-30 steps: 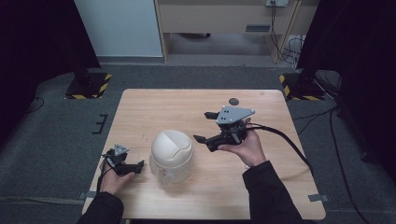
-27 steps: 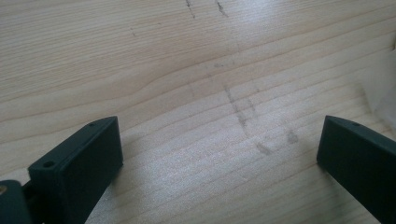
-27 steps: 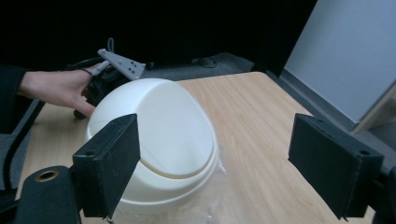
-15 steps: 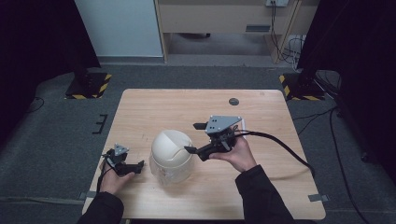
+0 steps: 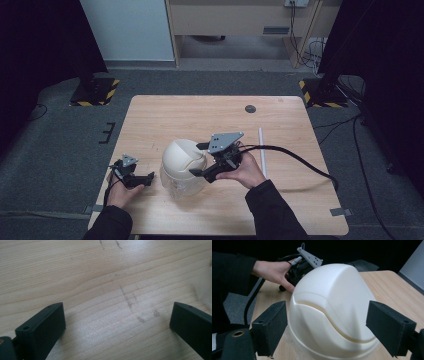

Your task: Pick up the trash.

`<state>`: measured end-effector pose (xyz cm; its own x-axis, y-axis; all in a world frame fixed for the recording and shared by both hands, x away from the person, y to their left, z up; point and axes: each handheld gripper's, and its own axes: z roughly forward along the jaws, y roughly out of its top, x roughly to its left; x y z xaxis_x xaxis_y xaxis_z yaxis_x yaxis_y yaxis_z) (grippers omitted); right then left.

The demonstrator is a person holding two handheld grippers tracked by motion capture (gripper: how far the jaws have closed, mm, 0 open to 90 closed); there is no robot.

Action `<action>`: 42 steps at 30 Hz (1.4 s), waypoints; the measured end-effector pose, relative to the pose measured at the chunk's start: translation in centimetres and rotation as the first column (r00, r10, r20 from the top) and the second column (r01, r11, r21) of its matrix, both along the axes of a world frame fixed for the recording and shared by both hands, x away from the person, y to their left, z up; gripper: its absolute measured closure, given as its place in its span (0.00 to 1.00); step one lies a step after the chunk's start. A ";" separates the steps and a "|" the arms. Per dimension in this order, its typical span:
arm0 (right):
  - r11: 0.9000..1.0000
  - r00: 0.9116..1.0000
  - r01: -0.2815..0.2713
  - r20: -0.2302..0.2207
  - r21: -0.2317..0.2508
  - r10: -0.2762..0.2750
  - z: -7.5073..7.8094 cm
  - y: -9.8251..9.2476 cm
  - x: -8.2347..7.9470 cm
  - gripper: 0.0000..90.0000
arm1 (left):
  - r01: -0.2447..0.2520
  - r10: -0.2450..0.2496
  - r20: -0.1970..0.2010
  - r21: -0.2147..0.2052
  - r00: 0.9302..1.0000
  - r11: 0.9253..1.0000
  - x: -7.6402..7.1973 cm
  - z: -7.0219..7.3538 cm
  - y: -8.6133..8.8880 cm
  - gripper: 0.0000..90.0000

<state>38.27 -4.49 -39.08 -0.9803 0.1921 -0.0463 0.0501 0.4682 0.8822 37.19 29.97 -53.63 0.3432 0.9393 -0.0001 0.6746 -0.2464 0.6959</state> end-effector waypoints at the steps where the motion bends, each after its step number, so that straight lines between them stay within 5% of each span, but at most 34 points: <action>1: 1.000 1.000 -0.007 -0.021 0.009 0.007 -0.2 0.3 0.0 0.20 | 0.000 0.000 0.000 0.000 1.000 1.000 0.0 0.0 0.0 0.00; 11: 0.998 0.998 -0.027 -0.063 -0.058 0.023 -1.9 1.3 0.4 0.20 | 0.000 0.000 0.000 0.000 1.000 1.000 0.0 0.0 0.0 0.00; 26: 0.999 0.993 -0.027 -0.118 -0.034 0.023 -2.9 2.1 0.8 0.23 | 0.000 0.000 0.000 0.000 1.000 1.000 0.0 0.0 0.0 0.00; 38: 1.000 0.998 0.008 -0.069 -0.005 -0.008 0.1 -0.2 0.2 0.23 | 0.000 0.000 0.000 0.000 1.000 1.000 0.0 0.0 0.0 0.00; 42: 0.995 0.994 0.078 -0.078 0.056 -0.074 1.2 -2.4 0.3 0.26 | 0.000 0.000 0.000 0.001 1.000 1.000 0.0 0.0 0.0 0.00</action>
